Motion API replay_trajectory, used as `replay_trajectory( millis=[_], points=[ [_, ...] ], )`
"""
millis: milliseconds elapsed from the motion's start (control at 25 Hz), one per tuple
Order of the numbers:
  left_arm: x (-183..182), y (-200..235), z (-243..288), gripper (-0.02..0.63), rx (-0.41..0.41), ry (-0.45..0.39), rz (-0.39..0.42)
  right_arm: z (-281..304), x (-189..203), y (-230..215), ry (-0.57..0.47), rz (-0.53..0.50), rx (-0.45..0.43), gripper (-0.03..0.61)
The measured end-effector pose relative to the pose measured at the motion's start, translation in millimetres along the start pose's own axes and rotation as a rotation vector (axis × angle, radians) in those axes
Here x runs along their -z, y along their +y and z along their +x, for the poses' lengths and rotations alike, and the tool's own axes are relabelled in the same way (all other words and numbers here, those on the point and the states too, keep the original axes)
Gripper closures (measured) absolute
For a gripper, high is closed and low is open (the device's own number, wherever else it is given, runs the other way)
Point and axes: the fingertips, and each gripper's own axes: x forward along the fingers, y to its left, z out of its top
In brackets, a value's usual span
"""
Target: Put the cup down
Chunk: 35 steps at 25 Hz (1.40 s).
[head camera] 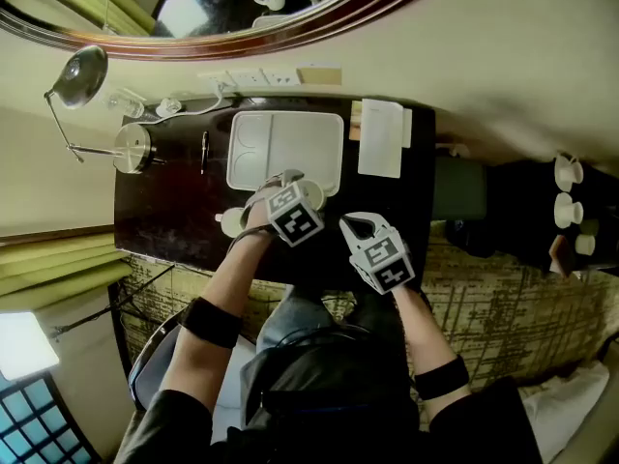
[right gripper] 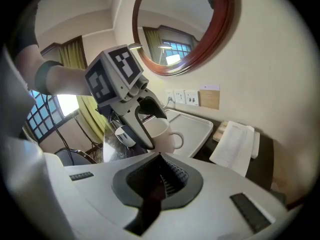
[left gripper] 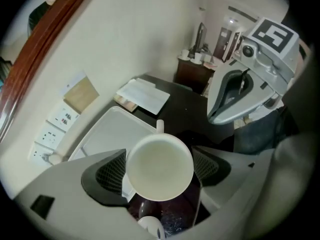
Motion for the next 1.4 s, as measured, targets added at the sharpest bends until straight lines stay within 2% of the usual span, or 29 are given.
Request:
replay_trajectory(
  millis=[200, 440, 720, 840, 1080, 1200, 1400],
  points=[
    [-2, 50, -29, 0.204, -0.040, -0.052, -0.136, 23, -45, 6, -0.026, -0.085, -0.036, 0.561],
    [19, 132, -48, 0.204, -0.154, -0.061, -0.268, 61, -92, 19, -0.048, -0.176, -0.074, 0.561],
    [35, 206, -58, 0.204, -0.268, -0.090, -0.420, 109, -123, 30, -0.033, -0.226, -0.111, 0.561],
    [49, 227, -60, 0.204, -0.304, -0.072, -0.461, 126, -132, 32, -0.035, -0.219, -0.116, 0.561],
    [68, 248, -46, 0.204, -0.297, -0.065, -0.508, 145, -138, 33, -0.020, -0.236, -0.123, 0.561],
    [62, 261, -41, 0.204, -0.316, -0.101, -0.495, 147, -139, 33, -0.016, -0.238, -0.120, 0.561],
    [61, 273, -36, 0.204, -0.330, -0.115, -0.541, 150, -143, 34, -0.014, -0.240, -0.118, 0.561]
  ],
)
